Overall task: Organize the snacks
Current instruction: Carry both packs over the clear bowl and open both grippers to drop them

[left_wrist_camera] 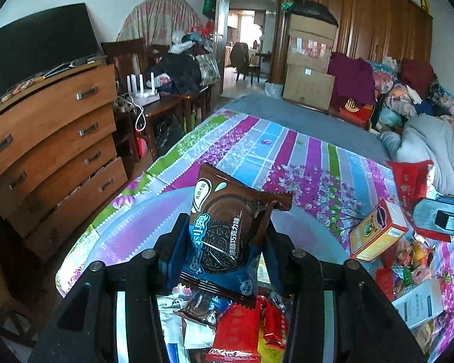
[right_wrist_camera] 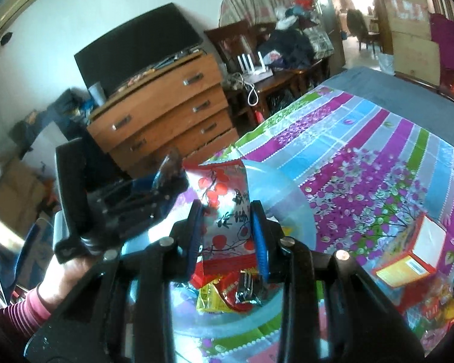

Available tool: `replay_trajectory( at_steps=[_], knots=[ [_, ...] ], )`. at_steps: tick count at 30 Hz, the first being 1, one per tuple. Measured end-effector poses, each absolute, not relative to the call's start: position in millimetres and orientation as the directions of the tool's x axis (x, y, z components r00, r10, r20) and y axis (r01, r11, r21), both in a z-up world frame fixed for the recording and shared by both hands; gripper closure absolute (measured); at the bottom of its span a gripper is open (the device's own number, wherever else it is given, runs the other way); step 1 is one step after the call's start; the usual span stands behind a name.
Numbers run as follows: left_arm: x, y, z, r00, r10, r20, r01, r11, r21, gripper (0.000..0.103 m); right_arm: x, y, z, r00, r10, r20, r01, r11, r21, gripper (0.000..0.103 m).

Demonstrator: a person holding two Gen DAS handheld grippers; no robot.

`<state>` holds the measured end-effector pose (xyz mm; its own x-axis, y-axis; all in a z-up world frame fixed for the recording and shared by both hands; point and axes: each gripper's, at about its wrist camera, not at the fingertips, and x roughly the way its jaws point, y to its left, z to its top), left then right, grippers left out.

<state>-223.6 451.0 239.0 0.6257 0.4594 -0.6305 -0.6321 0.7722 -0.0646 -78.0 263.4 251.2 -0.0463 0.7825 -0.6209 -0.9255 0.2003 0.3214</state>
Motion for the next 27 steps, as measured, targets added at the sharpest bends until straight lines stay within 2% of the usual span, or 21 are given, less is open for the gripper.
replay_trajectory(
  at_steps=[12, 14, 16, 17, 18, 19, 27],
  knots=[
    [-216, 470, 227, 0.593, 0.462, -0.659, -0.655, 0.753, -0.062, 0.056, -82, 305, 231, -0.065, 0.738, -0.671, -0.925, 0.207, 0.317, 0.07],
    [-217, 472, 225, 0.585, 0.468, -0.662, -0.664, 0.746, -0.06, 0.05, -84, 309, 230, -0.058, 0.734, -0.676, -0.928, 0.211, 0.308, 0.07],
    [-218, 473, 223, 0.581, 0.475, -0.661, -0.669, 0.741, -0.056, 0.035, -84, 315, 227, -0.069, 0.724, -0.687, -0.926, 0.209, 0.313, 0.063],
    [-219, 473, 222, 0.581, 0.478, -0.659, -0.671, 0.74, -0.055, 0.033, -85, 316, 228, -0.069, 0.723, -0.688, -0.927, 0.209, 0.312, 0.058],
    [-219, 473, 222, 0.582, 0.477, -0.658, -0.67, 0.74, -0.056, 0.032, -87, 317, 228, -0.061, 0.723, -0.688, -0.929, 0.211, 0.304, 0.046],
    [-219, 473, 221, 0.581, 0.475, -0.66, -0.668, 0.742, -0.054, 0.032, -89, 316, 230, -0.053, 0.728, -0.683, -0.931, 0.211, 0.297, 0.041],
    [-231, 472, 227, 0.6, 0.472, -0.646, -0.67, 0.737, -0.083, 0.032, -94, 297, 238, -0.06, 0.764, -0.642, -0.925, 0.2, 0.324, 0.041]
  ],
)
